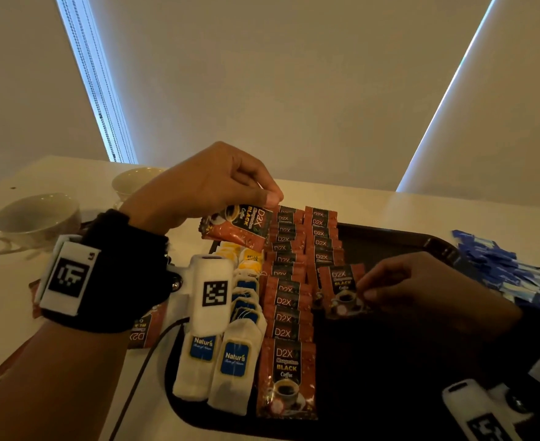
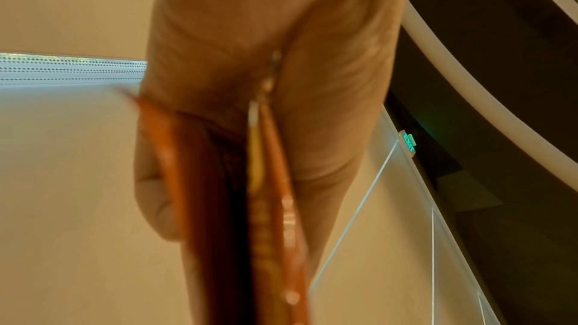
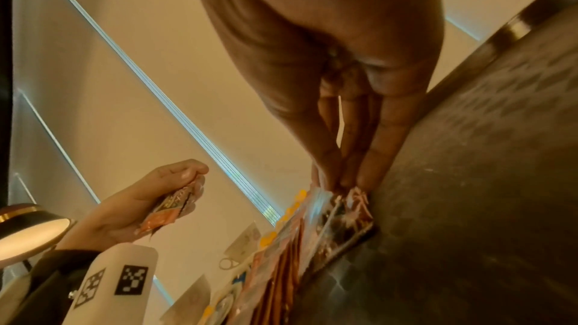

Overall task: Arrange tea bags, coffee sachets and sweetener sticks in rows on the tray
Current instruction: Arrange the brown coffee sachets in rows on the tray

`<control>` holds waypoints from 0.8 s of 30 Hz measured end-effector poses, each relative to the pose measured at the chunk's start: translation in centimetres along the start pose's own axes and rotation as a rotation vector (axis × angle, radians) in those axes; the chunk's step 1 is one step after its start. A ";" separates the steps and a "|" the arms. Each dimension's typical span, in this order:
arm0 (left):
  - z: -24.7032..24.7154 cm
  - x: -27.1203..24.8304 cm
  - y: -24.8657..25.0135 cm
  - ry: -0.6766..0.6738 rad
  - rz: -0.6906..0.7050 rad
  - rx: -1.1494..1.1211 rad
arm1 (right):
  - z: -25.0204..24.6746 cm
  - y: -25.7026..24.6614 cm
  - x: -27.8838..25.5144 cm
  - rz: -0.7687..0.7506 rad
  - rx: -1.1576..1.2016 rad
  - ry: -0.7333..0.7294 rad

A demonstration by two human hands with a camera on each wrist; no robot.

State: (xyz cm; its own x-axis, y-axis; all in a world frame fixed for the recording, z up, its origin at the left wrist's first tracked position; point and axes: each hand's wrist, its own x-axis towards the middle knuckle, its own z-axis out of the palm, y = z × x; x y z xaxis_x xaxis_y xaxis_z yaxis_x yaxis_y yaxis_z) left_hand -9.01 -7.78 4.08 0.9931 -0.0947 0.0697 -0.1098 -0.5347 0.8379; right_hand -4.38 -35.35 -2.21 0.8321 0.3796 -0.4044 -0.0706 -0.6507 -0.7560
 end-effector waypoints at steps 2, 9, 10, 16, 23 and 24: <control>0.1 0.0 0.0 -0.007 -0.001 0.010 | 0.3 0.2 0.5 0.037 -0.037 -0.061; 0.1 0.0 0.1 -0.006 -0.039 0.020 | 1.4 -0.4 2.0 -0.007 -0.247 -0.107; 0.0 0.0 0.1 -0.002 -0.045 0.020 | 1.4 -0.5 2.1 -0.031 -0.304 -0.092; 0.1 0.0 0.0 0.013 -0.053 0.024 | 1.6 -1.8 2.4 -0.131 -0.452 -0.047; 0.1 0.0 0.1 0.003 -0.071 0.038 | 2.7 -2.2 2.7 -0.109 -0.670 -0.117; 0.1 0.1 0.1 0.004 -0.074 0.039 | 2.8 -2.2 2.8 -0.108 -0.684 -0.122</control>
State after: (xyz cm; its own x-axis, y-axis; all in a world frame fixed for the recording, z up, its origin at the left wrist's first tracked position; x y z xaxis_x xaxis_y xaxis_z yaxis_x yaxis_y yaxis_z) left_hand -8.96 -7.97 4.12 0.9987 -0.0507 0.0103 -0.0375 -0.5723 0.8192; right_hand -3.44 -31.02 -3.11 0.7443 0.5106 -0.4305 0.4043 -0.8575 -0.3181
